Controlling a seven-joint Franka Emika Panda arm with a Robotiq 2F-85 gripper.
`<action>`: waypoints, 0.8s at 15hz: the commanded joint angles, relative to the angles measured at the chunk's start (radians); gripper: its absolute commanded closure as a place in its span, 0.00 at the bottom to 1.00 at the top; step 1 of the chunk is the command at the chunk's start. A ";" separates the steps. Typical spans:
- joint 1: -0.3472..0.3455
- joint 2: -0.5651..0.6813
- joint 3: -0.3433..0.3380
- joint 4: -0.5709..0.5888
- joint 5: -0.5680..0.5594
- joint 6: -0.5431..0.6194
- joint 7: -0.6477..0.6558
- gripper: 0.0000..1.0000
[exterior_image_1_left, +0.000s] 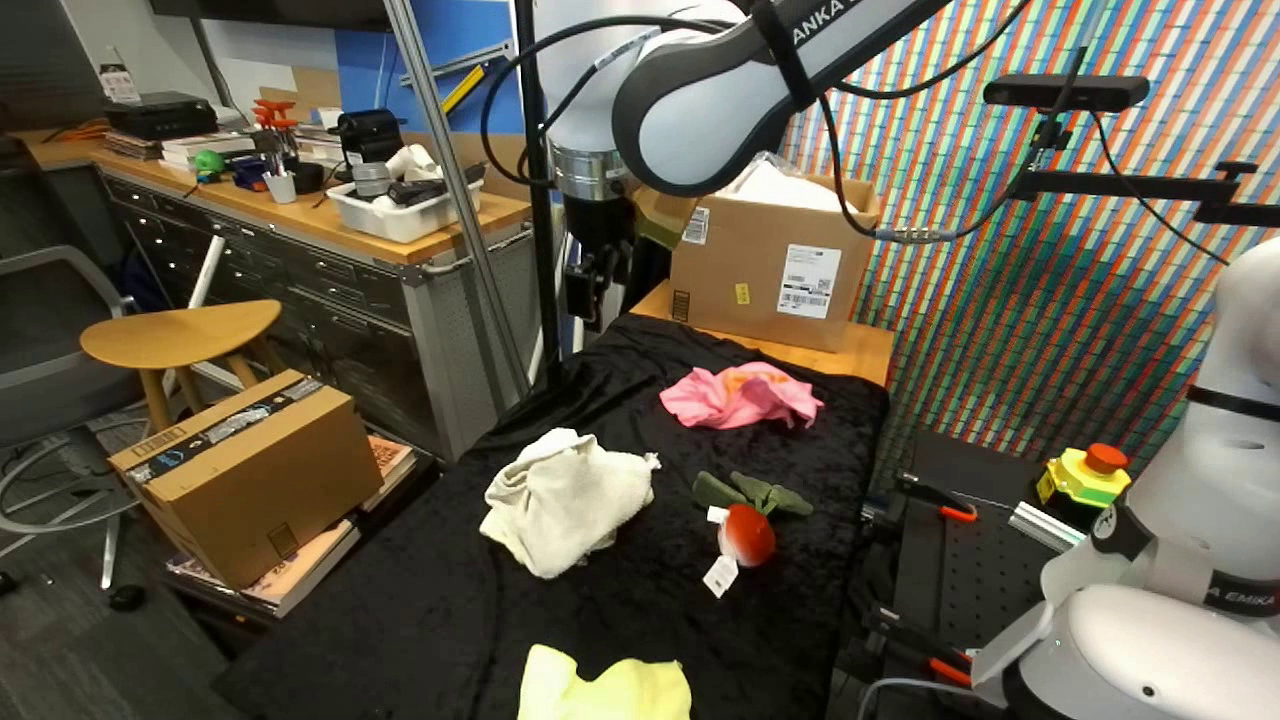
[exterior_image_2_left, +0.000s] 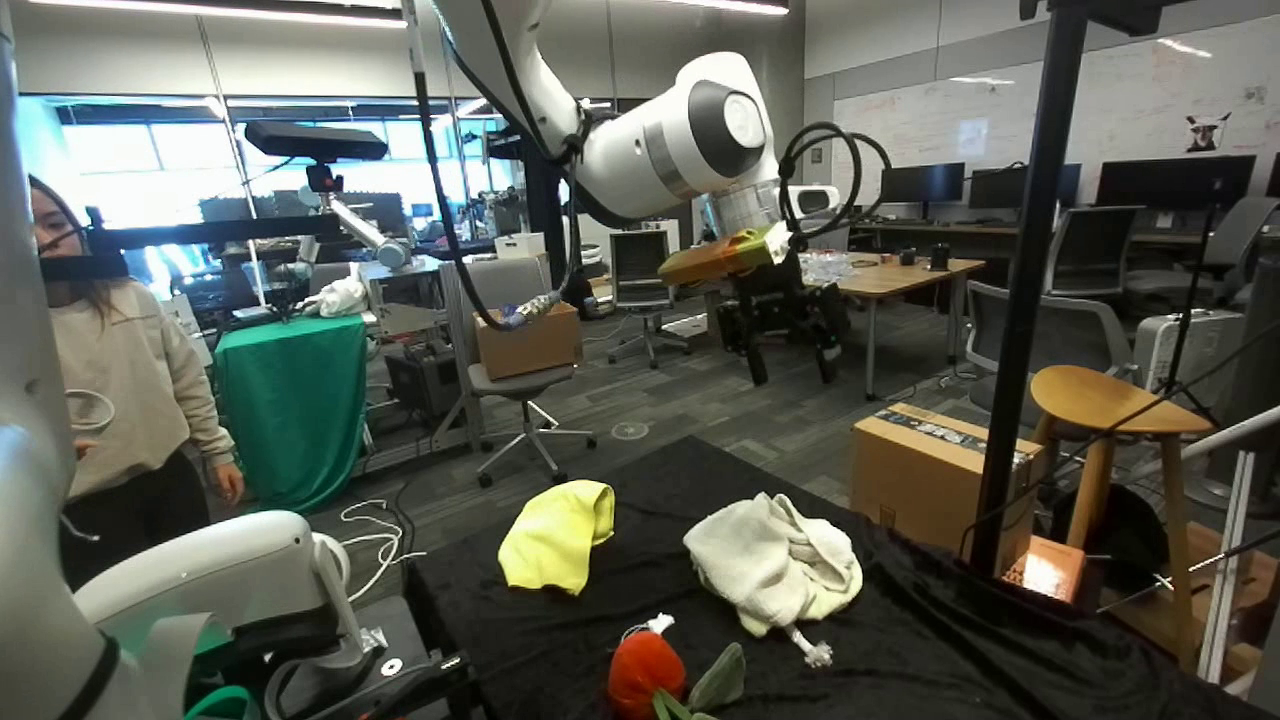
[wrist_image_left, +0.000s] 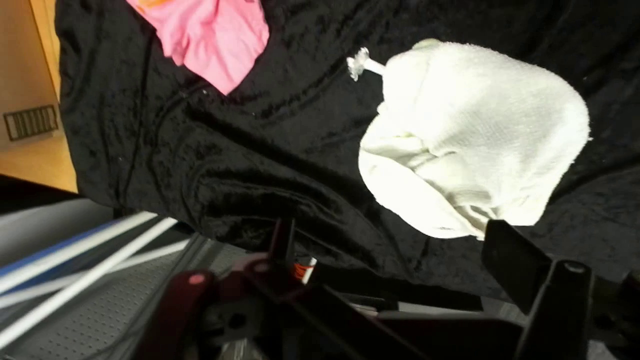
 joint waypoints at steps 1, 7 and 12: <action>-0.054 -0.007 -0.051 -0.058 0.020 0.017 0.092 0.00; -0.140 0.106 -0.134 -0.059 0.097 -0.025 0.168 0.00; -0.179 0.213 -0.165 -0.051 0.199 -0.061 0.169 0.00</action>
